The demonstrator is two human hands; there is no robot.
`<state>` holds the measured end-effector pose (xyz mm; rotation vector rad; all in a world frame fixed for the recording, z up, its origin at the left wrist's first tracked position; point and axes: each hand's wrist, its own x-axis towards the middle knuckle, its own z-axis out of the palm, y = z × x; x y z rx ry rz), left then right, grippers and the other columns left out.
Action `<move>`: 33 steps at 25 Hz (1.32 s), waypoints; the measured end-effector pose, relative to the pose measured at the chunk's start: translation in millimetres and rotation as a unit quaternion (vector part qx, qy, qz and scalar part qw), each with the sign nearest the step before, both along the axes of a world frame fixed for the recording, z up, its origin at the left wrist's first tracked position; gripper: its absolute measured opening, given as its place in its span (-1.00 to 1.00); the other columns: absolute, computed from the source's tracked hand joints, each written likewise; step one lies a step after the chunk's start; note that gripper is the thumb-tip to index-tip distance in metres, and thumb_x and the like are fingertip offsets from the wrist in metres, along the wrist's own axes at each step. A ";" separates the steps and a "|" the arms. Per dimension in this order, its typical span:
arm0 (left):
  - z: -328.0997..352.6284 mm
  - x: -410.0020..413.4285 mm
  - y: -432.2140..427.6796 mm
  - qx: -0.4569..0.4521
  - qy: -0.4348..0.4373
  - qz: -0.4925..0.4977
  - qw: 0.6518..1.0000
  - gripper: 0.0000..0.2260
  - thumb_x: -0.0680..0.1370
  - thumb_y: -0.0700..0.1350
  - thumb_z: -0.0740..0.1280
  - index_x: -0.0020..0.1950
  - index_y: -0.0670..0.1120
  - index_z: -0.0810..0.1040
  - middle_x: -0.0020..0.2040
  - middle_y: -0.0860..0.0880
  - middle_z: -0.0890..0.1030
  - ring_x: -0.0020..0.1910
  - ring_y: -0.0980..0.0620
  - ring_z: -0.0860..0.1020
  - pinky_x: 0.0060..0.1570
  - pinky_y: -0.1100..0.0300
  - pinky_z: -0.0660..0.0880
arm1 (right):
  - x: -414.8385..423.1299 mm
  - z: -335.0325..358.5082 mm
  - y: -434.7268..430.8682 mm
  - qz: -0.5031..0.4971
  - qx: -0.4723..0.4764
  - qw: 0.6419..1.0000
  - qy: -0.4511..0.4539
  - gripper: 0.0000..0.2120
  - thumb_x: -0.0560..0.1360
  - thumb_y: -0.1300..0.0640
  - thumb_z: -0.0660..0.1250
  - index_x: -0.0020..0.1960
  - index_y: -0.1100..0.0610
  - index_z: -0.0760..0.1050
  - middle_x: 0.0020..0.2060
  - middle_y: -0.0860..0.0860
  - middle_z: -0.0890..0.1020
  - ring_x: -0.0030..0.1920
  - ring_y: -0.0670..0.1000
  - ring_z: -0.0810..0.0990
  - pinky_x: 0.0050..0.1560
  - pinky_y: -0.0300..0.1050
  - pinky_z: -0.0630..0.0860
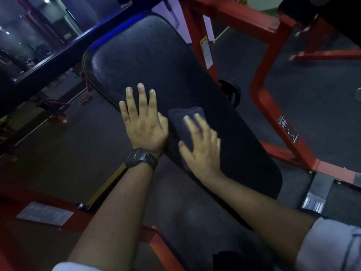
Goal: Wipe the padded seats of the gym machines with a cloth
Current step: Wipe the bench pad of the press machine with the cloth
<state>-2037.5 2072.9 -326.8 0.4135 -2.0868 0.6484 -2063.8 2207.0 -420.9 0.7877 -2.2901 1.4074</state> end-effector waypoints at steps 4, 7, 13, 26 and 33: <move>-0.3 -0.3 -1.7 -0.011 0.005 0.000 1.000 -0.46 0.50 -0.13 0.29 0.50 -0.12 0.45 0.56 -0.17 0.34 0.55 -0.29 0.25 0.56 -0.17 -0.02 | -13.2 36.6 -15.7 -0.137 -0.107 0.940 -0.295 -0.32 0.54 -0.03 0.30 0.60 -0.14 0.13 0.59 -0.01 0.17 0.33 0.24 0.38 0.24 0.23 0.37; -1.0 0.1 -0.9 -0.009 0.008 -0.007 1.000 -0.45 0.49 -0.14 0.29 0.51 -0.12 0.44 0.57 -0.16 0.34 0.56 -0.29 0.23 0.57 -0.14 -0.07 | -43.6 6.7 3.4 -0.016 0.044 0.995 0.083 -0.33 0.52 -0.08 0.29 0.59 -0.11 0.17 0.57 0.02 0.25 0.28 0.21 0.44 0.15 0.20 0.43; -1.9 0.3 -0.4 -0.003 0.008 -0.009 1.000 -0.46 0.50 -0.14 0.28 0.50 -0.12 0.45 0.57 -0.16 0.33 0.56 -0.28 0.22 0.57 -0.17 -0.05 | -52.8 29.5 -7.1 -0.105 0.001 0.991 -0.087 -0.32 0.53 -0.08 0.28 0.60 -0.11 0.14 0.57 0.04 0.21 0.26 0.22 0.43 0.18 0.21 0.43; 0.5 -0.8 1.2 0.004 0.018 -0.007 1.000 -0.47 0.49 -0.16 0.28 0.48 -0.12 0.47 0.56 -0.16 0.35 0.56 -0.27 0.23 0.57 -0.15 -0.06 | -114.1 99.0 -27.5 -0.135 -0.085 0.948 -0.275 -0.35 0.54 -0.10 0.29 0.58 -0.13 0.19 0.53 0.01 0.24 0.29 0.23 0.38 0.27 0.09 0.36; -0.4 -0.5 -0.1 -0.002 0.014 -0.005 1.000 -0.46 0.47 -0.16 0.27 0.49 -0.12 0.47 0.56 -0.16 0.35 0.56 -0.27 0.23 0.58 -0.14 -0.08 | -105.1 109.9 -38.1 -0.089 -0.104 0.973 -0.188 -0.35 0.49 -0.05 0.33 0.55 -0.18 0.26 0.53 -0.05 0.27 0.22 0.17 0.42 0.23 0.10 0.42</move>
